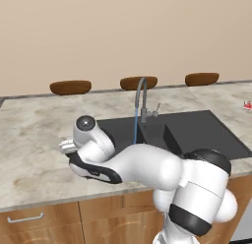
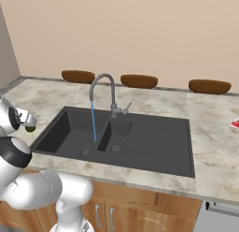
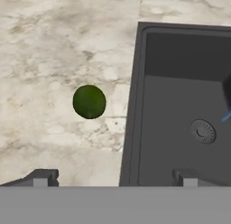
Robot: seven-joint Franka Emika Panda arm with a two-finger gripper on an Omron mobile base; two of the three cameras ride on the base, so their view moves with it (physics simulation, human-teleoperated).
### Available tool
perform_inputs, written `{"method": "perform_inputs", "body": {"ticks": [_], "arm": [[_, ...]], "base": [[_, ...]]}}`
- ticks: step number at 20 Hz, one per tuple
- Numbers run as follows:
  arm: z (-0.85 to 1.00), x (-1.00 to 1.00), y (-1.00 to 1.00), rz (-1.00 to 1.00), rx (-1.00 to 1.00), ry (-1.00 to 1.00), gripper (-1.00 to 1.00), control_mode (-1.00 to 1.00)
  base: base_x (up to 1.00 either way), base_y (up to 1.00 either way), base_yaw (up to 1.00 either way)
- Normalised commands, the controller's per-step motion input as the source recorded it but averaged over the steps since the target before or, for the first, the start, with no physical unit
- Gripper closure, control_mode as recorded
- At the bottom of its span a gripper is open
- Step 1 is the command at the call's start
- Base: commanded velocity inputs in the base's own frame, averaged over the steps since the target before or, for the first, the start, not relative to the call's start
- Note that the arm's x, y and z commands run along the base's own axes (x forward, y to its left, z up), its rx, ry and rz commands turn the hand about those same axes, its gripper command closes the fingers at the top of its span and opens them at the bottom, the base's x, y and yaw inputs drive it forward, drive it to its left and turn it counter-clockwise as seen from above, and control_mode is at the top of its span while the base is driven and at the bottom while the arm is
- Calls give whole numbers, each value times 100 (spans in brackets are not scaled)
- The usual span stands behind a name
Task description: Turn on the sink faucet. Then move the lime from the counter to the sink. Turn off the sink. Move the vegetable from the sink to the pot next to the stove. Finally move the pot to the rear right burner.
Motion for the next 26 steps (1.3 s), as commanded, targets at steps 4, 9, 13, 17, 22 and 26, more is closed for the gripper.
{"method": "perform_inputs", "body": {"ticks": [4, 9, 13, 17, 22, 26], "arm": [[-6, 22, 18, 0, 0, 7, -100, -100], [-8, 24, 22, 0, 0, 9, -100, -100], [-15, 23, 13, 0, 0, 7, -100, -100], [-23, 18, 7, 0, 0, 4, -100, -100], [-24, 17, 14, 0, 0, 3, -100, -100], [-19, 22, 15, 0, 0, 2, -100, -100]], "base": [[0, 0, 0], [0, 0, 0], [0, 0, 0], [0, 0, 0], [0, 0, 0], [0, 0, 0]]}}
